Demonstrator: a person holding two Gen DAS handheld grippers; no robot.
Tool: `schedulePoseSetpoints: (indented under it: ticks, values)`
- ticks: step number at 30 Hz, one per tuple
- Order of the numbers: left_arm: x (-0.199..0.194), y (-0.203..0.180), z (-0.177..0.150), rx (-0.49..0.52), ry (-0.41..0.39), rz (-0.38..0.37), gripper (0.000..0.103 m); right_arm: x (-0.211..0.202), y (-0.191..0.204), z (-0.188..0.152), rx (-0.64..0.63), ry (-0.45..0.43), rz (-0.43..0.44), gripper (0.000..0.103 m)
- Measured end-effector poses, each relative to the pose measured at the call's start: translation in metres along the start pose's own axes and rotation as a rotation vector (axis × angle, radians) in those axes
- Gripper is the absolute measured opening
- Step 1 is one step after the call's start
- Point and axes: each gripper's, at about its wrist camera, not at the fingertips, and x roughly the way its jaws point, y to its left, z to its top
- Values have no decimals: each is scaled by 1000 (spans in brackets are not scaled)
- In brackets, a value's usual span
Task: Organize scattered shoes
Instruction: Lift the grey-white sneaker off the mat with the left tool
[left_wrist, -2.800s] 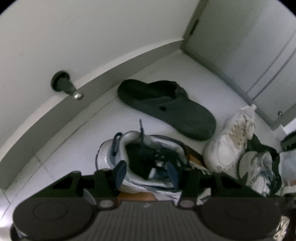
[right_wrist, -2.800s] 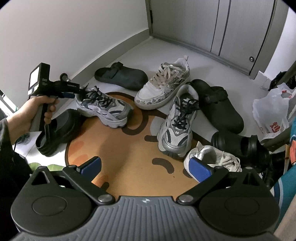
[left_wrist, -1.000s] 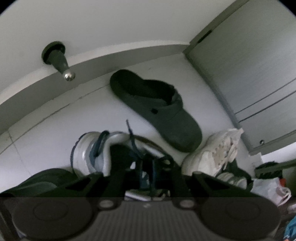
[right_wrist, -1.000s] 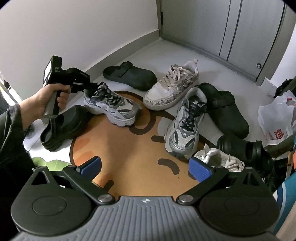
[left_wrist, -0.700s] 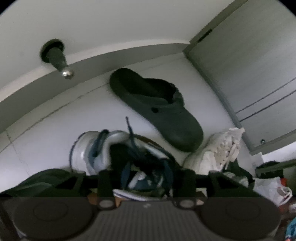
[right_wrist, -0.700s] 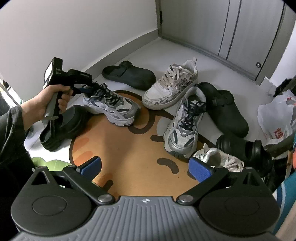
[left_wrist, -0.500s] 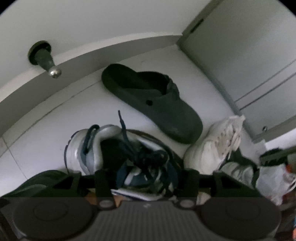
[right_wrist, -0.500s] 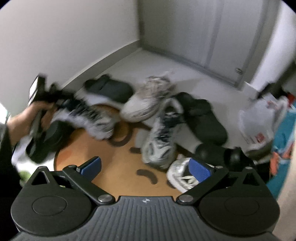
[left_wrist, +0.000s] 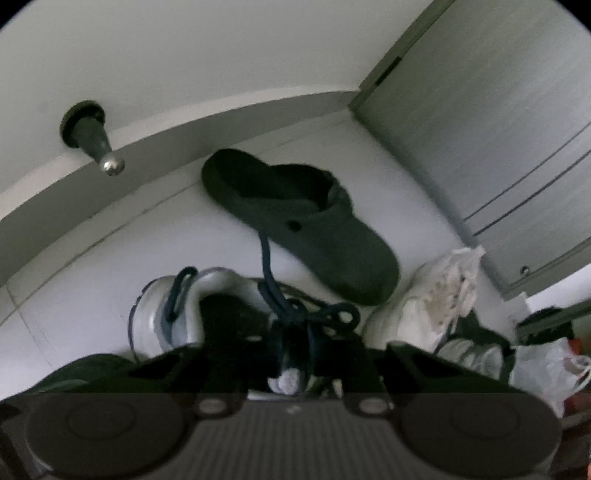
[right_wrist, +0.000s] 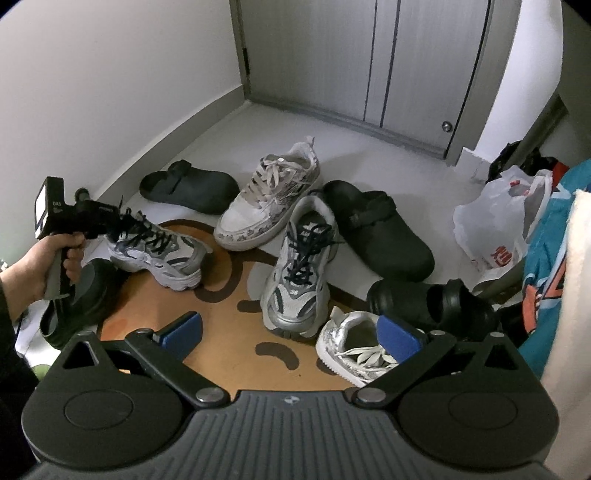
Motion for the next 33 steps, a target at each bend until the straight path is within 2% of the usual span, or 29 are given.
schedulePoseSetpoints:
  ticks: [5, 7, 9, 13, 17, 24, 33]
  values:
    - [-5, 13, 1, -94, 9, -69, 9, 3, 4, -2, -8, 9, 13, 103]
    - [-10, 13, 0, -99, -6, -82, 8, 6, 5, -2, -11, 13, 17, 103]
    - [-15, 12, 2, -116, -26, -141, 7, 7, 7, -3, -15, 17, 20, 103]
    - [-24, -1, 4, -69, -26, -147, 7, 9, 12, -4, -28, 20, 28, 103]
    - [-25, 3, 2, -118, -24, -170, 7, 8, 17, -5, -42, 19, 38, 103]
    - [-30, 1, 3, -116, -38, -168, 7, 7, 26, -6, -67, 16, 53, 103]
    - [-50, -12, 8, -96, -77, -219, 7, 11, 24, -7, -75, 29, 60, 103]
